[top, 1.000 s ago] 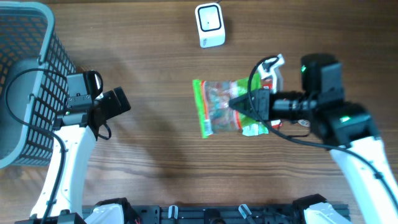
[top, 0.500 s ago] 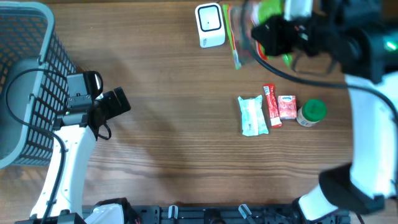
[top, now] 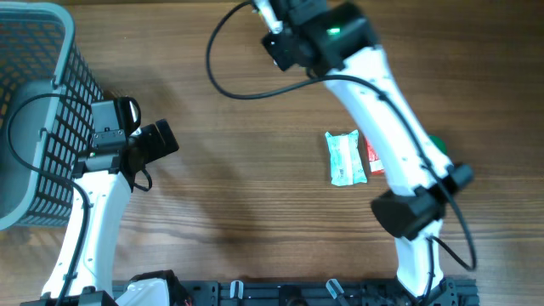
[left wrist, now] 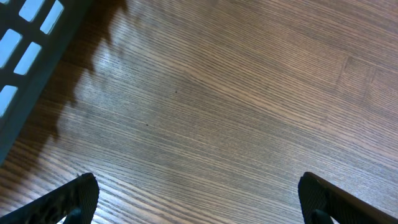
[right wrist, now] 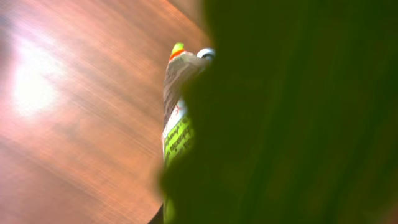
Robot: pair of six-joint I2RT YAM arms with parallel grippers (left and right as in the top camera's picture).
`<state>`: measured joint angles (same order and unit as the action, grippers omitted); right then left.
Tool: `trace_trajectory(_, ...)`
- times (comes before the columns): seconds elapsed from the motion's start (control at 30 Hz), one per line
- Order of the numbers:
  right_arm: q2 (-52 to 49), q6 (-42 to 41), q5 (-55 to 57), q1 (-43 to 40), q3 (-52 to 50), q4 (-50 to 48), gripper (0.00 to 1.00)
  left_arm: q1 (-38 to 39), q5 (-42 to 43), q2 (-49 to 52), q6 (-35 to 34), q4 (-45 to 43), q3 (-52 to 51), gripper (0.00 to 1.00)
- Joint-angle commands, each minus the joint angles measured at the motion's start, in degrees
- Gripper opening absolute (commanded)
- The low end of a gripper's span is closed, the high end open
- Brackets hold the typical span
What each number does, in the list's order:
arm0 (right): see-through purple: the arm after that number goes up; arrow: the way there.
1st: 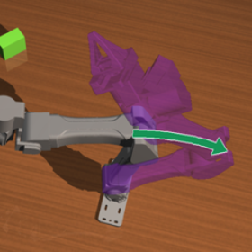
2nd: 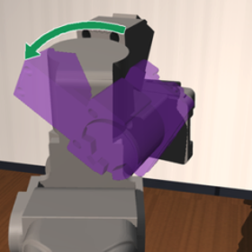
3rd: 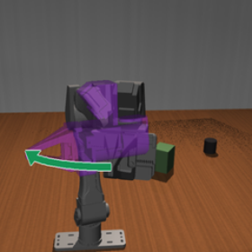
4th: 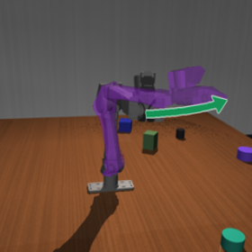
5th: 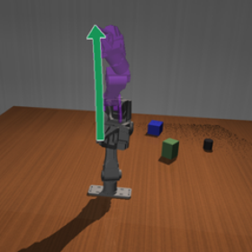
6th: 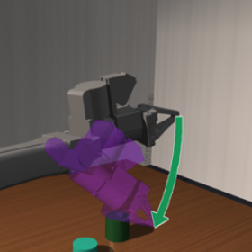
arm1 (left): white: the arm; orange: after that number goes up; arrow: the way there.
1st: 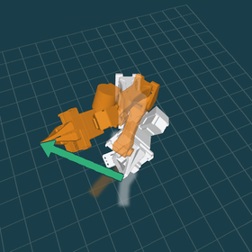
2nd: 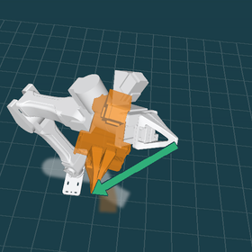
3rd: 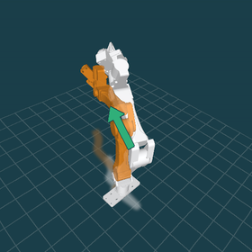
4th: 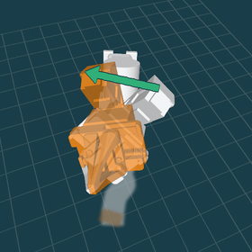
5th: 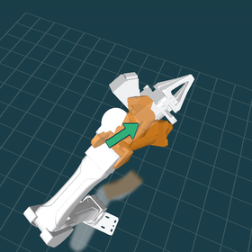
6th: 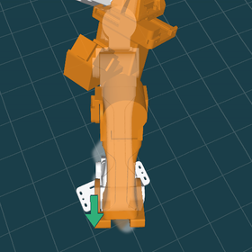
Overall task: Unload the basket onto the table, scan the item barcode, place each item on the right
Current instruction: 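Raise the green bag with the right gripper up to the white scanner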
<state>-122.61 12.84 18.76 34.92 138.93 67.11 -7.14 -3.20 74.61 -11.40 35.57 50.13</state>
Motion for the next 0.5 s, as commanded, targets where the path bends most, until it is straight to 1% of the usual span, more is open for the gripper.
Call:
trace_trajectory(0.0, -4.87, 7.74, 12.52, 0.00, 1.27, -7.08, 0.05, -0.13, -0.76, -0.35, 0.70, -0.22, 0.68, 1.00)
trace_trajectory(0.2, -12.39, 17.09, 18.69, -0.11, 1.25, -21.57, 0.04, -0.13, -0.76, -0.35, 0.72, -0.22, 0.68, 1.00)
trace_trajectory(0.3, -15.89, 18.75, 21.20, -0.11, 1.22, -29.64, 0.05, -0.13, -0.76, -0.35, 0.72, -0.22, 0.68, 1.00)
trace_trajectory(0.47, -20.15, 21.29, 24.85, -0.11, 1.20, -40.04, 0.05, -0.13, -0.76, -0.35, 0.72, -0.22, 0.68, 1.00)
